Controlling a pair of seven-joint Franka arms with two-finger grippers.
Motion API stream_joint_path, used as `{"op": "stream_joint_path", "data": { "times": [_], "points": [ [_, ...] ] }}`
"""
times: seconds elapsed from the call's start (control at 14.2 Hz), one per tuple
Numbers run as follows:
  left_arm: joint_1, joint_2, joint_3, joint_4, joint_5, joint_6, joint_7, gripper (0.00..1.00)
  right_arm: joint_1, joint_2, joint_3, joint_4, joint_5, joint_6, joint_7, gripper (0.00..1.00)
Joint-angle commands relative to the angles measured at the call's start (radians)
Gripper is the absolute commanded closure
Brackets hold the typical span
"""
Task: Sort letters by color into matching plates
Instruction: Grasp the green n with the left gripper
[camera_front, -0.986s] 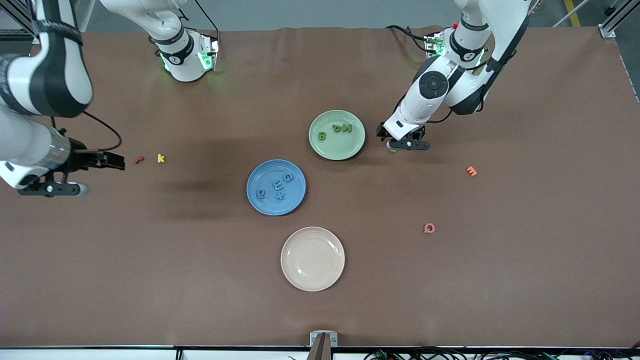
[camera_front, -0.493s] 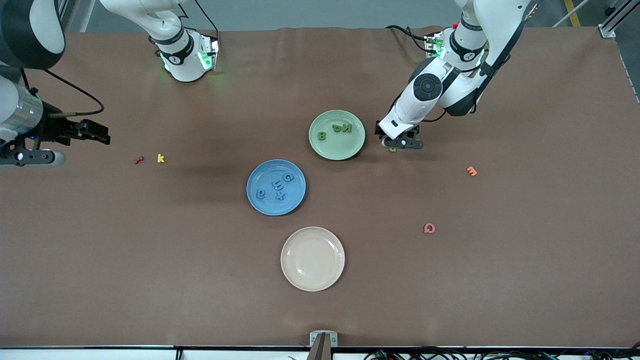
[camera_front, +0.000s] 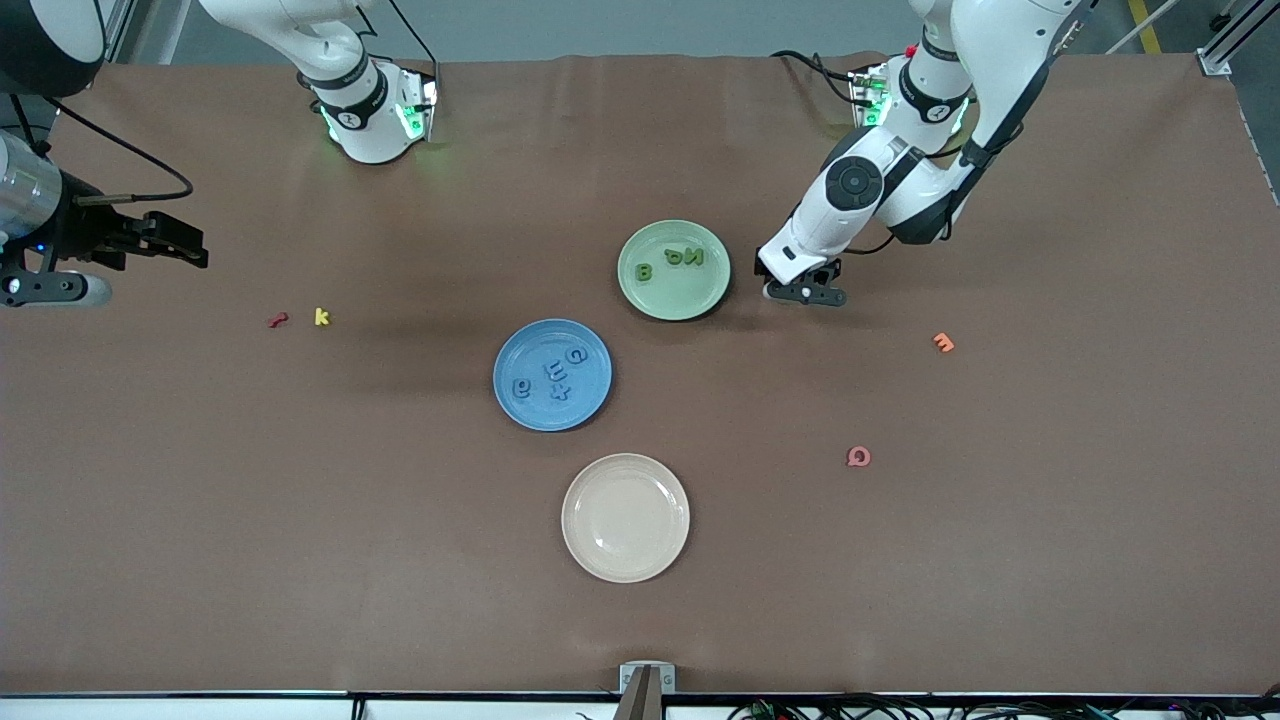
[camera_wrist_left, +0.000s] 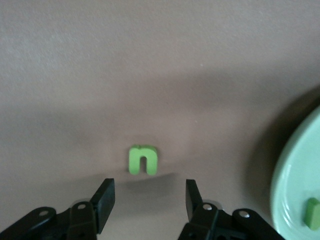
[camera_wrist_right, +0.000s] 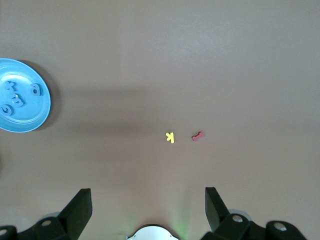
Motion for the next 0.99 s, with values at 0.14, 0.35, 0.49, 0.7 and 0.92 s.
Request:
{"op": "stream_joint_path", "data": {
  "times": [0.14,0.35,0.49,0.7,0.92],
  "points": [
    [-0.003,0.044,0.019,0.043,0.1,0.013,-0.056,0.35,-0.093,-0.029,0.087,0.005,0.025,-0.032,0.013,0.0],
    [-0.004,0.053,0.023,0.046,0.108,0.014,-0.066,0.43,-0.141,-0.053,0.123,0.005,0.037,-0.036,0.013,0.0],
    [-0.004,0.053,0.023,0.046,0.108,0.015,-0.066,0.51,-0.156,-0.055,0.127,0.005,0.043,-0.039,0.011,0.0],
    [0.0,0.067,0.026,0.046,0.138,0.021,-0.068,0.57,-0.171,-0.066,0.15,0.005,0.056,-0.037,0.008,0.0],
    [-0.003,0.068,0.036,0.046,0.142,0.021,-0.068,0.64,-0.17,-0.066,0.15,0.005,0.056,-0.033,0.0,0.0]
  ]
}}
